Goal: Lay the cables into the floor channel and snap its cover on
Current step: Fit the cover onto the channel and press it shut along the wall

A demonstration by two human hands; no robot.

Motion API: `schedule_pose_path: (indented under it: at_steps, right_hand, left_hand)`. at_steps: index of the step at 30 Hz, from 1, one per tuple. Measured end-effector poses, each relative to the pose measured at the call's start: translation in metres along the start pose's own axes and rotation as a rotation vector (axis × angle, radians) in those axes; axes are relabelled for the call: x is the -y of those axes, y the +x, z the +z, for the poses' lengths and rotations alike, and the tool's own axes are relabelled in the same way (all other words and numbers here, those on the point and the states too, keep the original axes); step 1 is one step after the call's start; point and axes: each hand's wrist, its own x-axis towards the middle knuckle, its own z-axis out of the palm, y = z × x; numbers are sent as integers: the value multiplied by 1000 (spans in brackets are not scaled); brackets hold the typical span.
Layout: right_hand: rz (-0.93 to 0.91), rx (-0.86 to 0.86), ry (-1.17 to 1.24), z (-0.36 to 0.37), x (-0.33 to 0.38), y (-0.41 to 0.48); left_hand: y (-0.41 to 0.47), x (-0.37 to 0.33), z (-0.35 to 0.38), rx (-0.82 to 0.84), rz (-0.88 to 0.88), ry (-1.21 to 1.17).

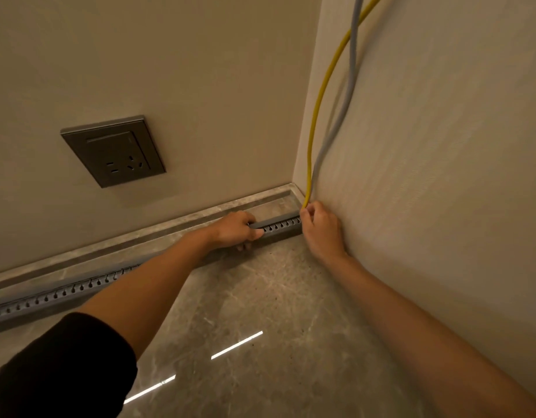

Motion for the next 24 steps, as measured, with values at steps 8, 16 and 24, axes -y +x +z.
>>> schedule_pose_path:
  at_steps: [8,16,24]
  right_hand:
    - [430,396,987,-7,3,-5]
    - [407,494,947,1,-3,-3]
    - [452,450,1005,5,-3,1]
  left_hand:
    - [-4,2,-12,112,-21,-85]
    - [-1,-3,-5,-5,-22,179]
    - [3,-5,10,-80,79,324]
